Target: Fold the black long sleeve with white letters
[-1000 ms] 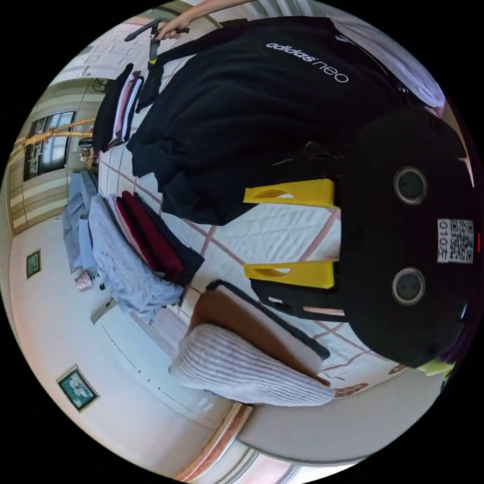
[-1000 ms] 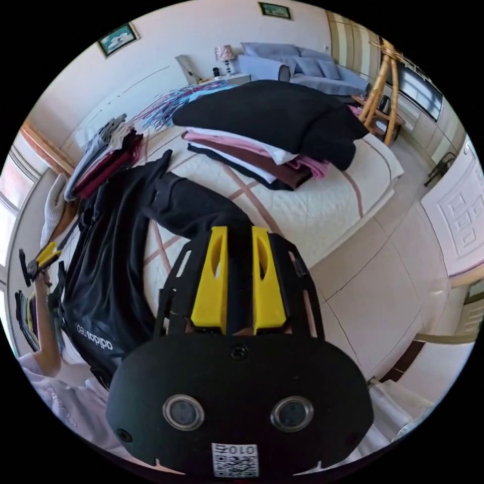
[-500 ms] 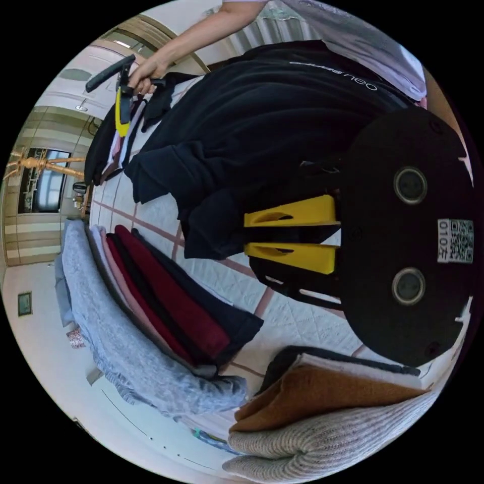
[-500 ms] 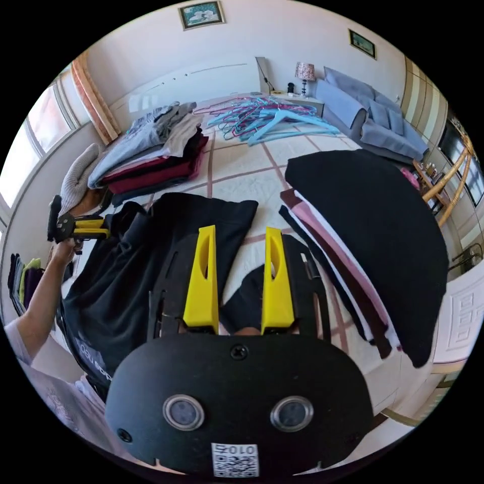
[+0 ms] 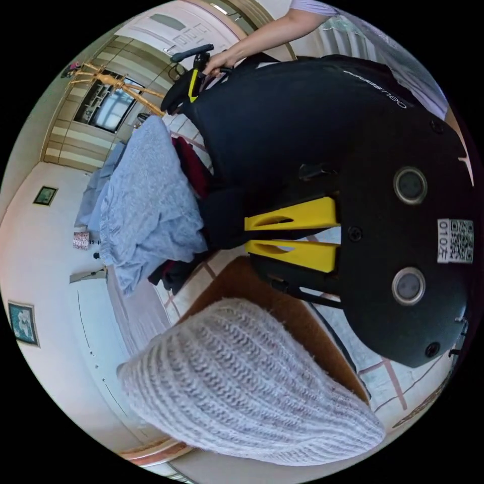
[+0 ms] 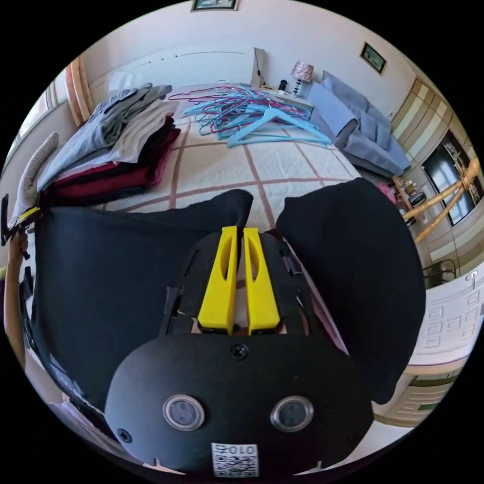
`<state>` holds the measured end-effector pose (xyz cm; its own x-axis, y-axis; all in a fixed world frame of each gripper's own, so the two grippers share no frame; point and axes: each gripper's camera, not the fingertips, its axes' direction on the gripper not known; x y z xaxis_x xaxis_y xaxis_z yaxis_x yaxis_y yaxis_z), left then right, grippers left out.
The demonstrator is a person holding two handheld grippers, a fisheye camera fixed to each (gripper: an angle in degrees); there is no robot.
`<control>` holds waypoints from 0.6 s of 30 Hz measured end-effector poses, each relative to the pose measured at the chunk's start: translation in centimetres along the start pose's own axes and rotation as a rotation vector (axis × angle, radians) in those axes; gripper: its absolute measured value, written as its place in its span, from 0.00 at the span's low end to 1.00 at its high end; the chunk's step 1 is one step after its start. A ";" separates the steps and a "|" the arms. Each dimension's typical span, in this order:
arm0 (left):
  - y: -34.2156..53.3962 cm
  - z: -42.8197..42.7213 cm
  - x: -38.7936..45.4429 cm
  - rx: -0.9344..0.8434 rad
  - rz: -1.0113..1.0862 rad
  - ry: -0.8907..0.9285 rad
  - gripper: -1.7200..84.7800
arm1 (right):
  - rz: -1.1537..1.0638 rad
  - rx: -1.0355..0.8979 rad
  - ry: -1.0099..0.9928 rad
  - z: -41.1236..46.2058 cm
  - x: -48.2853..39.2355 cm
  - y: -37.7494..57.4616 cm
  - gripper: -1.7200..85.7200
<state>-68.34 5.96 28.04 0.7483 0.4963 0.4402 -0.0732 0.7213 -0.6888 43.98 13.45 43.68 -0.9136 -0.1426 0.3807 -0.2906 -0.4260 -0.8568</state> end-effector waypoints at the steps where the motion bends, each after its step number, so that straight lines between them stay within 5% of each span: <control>1: 0.3 1.2 -0.1 -0.041 -0.007 -0.033 0.06 | -0.004 0.002 0.002 0.3 -0.2 0.0 0.07; 5: 1.8 5.4 -0.3 -0.148 -0.061 -0.063 0.08 | -0.072 -0.105 0.100 3.9 -2.9 0.6 0.07; 10: 4.3 0.9 -2.9 -0.008 -0.288 0.022 0.08 | 0.052 0.070 0.122 -1.9 -1.8 3.0 0.07; 18: 12.7 -9.7 5.5 0.035 -0.013 0.041 0.05 | -0.138 0.161 -0.143 -11.3 -5.7 17.1 0.10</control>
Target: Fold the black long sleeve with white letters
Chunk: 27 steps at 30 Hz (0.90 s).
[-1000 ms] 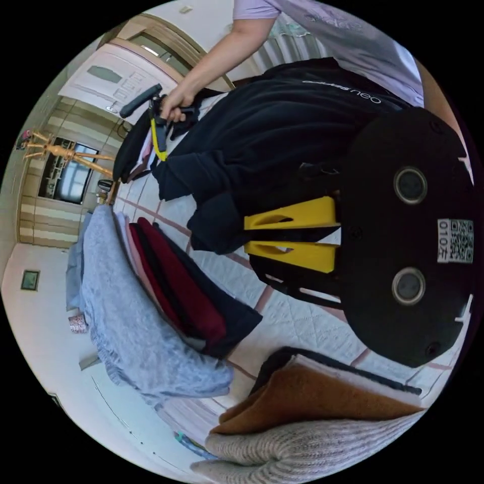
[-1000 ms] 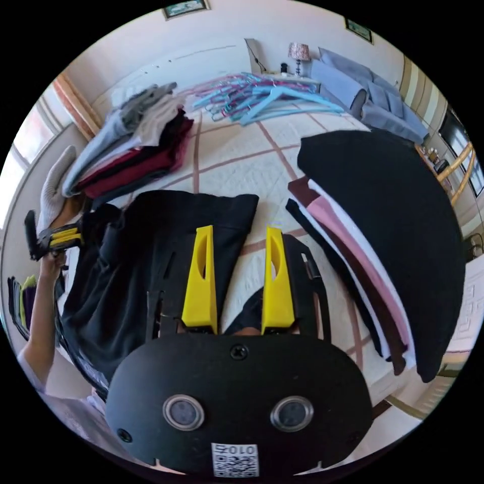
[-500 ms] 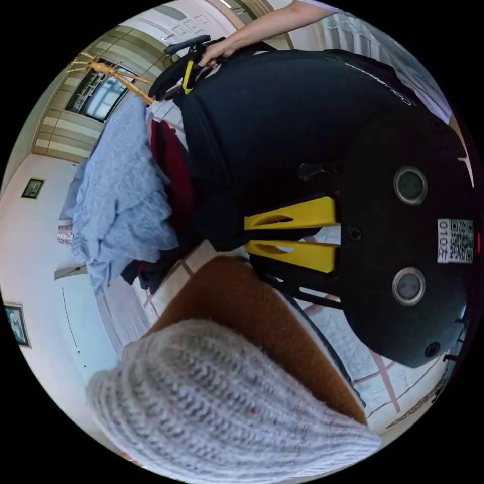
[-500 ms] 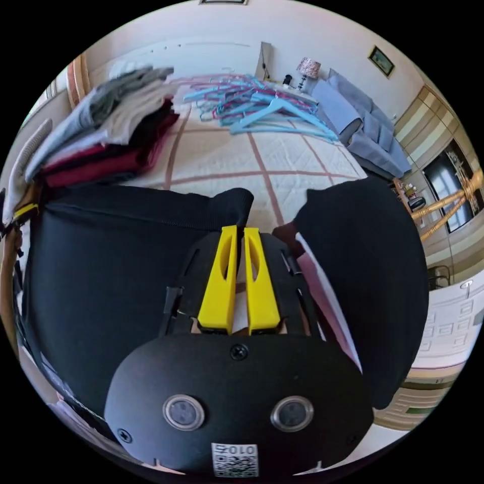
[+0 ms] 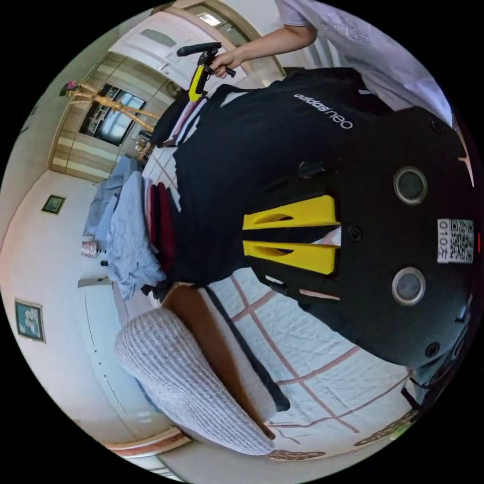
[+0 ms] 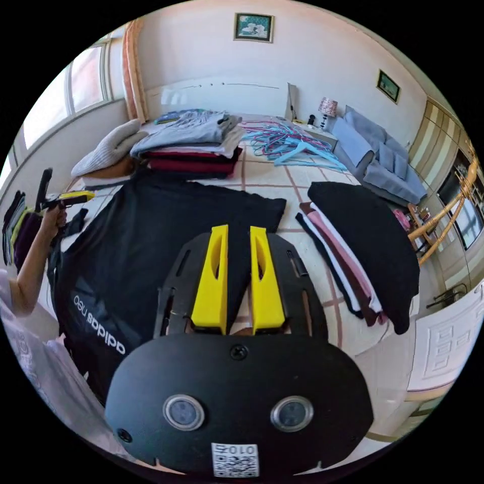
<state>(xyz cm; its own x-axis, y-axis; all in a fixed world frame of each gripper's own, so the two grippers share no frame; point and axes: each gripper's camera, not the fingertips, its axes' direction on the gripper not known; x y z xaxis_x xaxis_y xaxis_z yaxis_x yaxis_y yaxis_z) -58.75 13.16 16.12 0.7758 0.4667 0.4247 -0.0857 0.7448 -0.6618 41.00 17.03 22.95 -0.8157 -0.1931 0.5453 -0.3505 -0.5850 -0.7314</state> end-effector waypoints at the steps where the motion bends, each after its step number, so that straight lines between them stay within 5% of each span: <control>1: 1.6 -1.0 2.2 -0.024 0.067 -0.013 0.05 | -0.014 -0.006 -0.001 -0.2 -0.8 1.2 0.11; 8: 9.8 0.4 9.9 -0.291 0.256 -0.129 0.03 | 0.000 -0.150 -0.140 1.0 -6.7 10.3 0.11; 11: 10.4 -1.1 10.0 -0.225 0.219 -0.138 0.03 | 0.044 -0.300 -0.064 3.7 -6.8 11.3 0.12; 13: 10.4 -3.9 10.8 -0.173 0.209 -0.152 0.03 | 0.043 -0.227 -0.047 1.6 -7.2 11.5 0.11; 16: 12.6 -8.9 13.6 -0.048 0.321 -0.034 0.02 | -0.053 -0.108 -0.016 -2.8 -9.1 13.0 0.11; 20: 17.7 -9.6 17.5 -0.277 0.475 0.445 0.02 | -0.324 -0.183 -0.191 -5.1 -13.0 18.0 0.10; 27: 26.2 -7.6 21.8 -0.315 0.436 0.372 0.02 | -0.437 -0.345 -0.317 -2.8 -18.6 27.2 0.08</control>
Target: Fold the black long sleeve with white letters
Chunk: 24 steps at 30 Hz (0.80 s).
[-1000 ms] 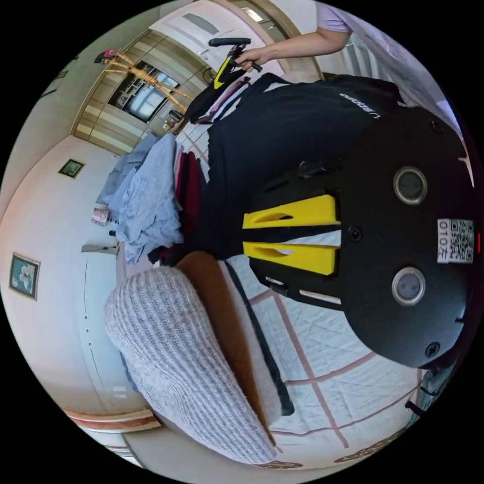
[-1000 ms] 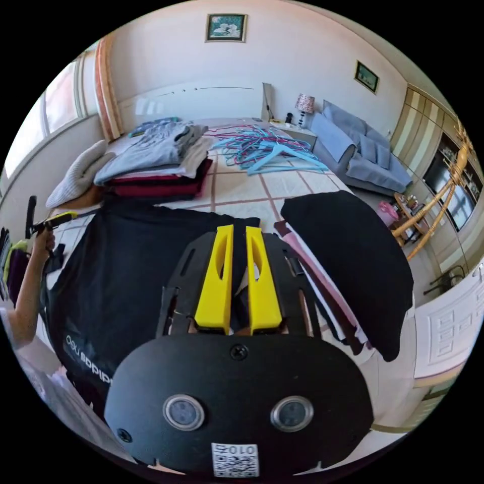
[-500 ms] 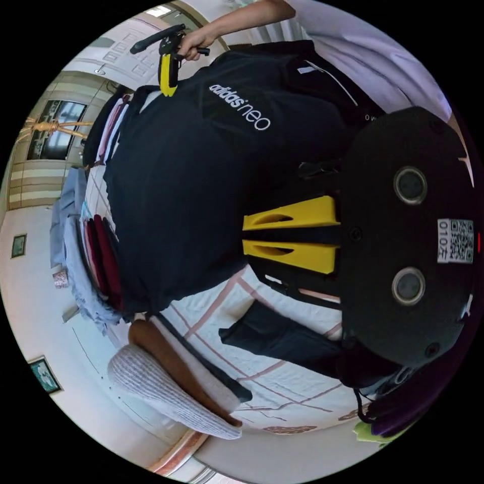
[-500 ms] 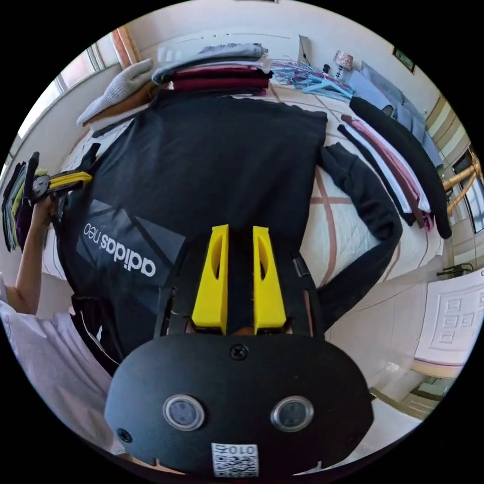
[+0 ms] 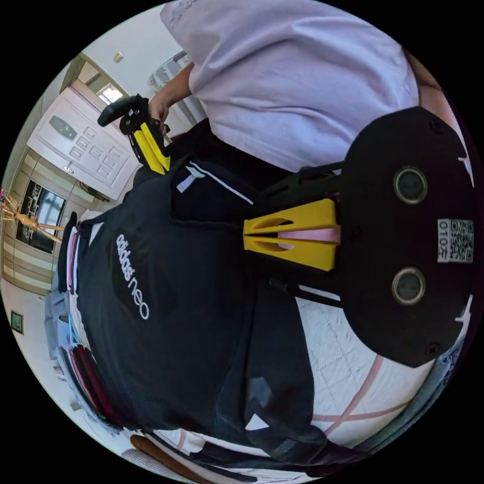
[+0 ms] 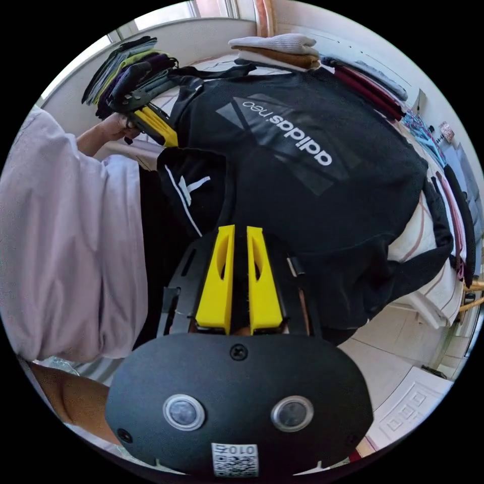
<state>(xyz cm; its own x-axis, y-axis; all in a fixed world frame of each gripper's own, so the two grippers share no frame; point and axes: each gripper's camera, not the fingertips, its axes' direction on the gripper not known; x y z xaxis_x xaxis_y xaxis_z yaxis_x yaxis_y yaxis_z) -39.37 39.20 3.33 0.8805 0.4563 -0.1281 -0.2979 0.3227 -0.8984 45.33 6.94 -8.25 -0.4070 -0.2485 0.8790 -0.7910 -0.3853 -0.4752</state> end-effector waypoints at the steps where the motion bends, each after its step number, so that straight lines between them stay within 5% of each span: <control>1: 0.3 1.2 0.0 -0.049 -0.038 -0.031 0.02 | 0.011 -0.012 -0.010 0.7 -0.1 0.1 0.08; 6: 0.0 -3.1 1.6 -0.008 -0.007 -0.136 0.03 | 0.075 -0.027 0.036 0.4 -0.8 0.6 0.08; 11: 0.3 -13.2 -3.3 -0.013 -0.133 -0.737 0.06 | 0.080 0.097 0.126 -3.0 -1.8 1.5 0.07; 13: 0.8 -15.6 -7.0 0.010 -0.205 -0.796 0.06 | 0.104 0.139 0.132 -3.7 -1.9 1.7 0.07; 24: 1.6 -15.5 -19.8 -0.101 -0.259 -0.552 0.07 | 0.152 0.157 0.158 -2.7 -3.2 2.5 0.07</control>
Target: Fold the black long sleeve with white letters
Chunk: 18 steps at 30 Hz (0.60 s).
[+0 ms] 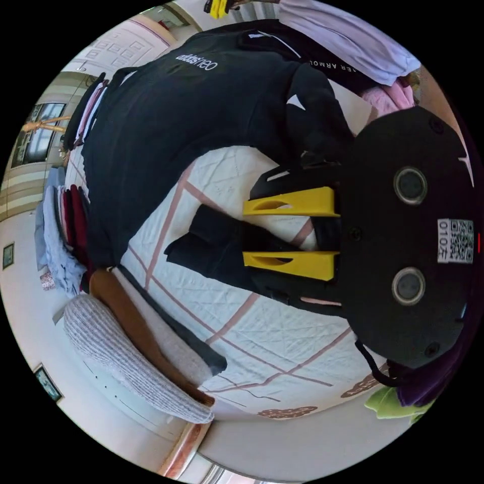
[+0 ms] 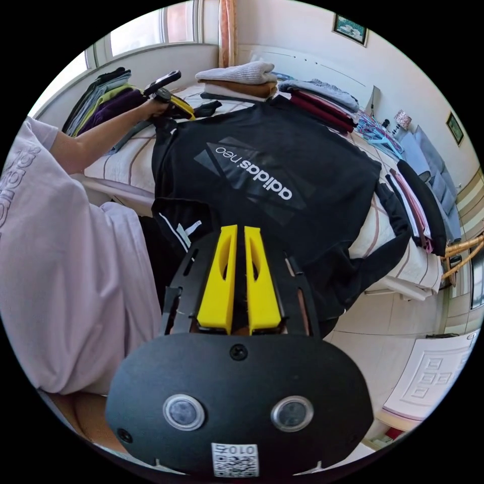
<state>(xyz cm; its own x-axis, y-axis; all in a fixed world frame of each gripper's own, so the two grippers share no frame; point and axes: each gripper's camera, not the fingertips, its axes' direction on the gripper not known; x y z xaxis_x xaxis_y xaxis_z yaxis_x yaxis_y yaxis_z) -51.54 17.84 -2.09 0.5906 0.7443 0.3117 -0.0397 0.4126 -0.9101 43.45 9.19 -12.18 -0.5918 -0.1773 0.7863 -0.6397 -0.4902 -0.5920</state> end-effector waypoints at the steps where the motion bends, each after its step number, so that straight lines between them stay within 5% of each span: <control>1: 0.4 -0.5 -0.9 0.010 -0.054 0.011 0.06 | 0.004 0.003 -0.001 0.0 0.0 0.1 0.07; 9: 4.8 -10.3 -6.3 0.212 -0.266 0.001 0.03 | -0.011 0.012 0.001 0.6 -0.5 0.8 0.07; 18: -4.3 -31.8 -0.1 0.513 0.125 -0.087 0.03 | -0.009 0.030 0.001 1.0 -1.2 1.7 0.06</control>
<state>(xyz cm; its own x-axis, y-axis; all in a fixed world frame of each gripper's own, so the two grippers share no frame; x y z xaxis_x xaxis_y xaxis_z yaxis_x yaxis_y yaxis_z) -25.78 -0.72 -6.88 0.4877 0.8362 0.2507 -0.5078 0.5053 -0.6977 43.56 7.72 -14.02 -0.5866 -0.1717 0.7914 -0.6299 -0.5175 -0.5791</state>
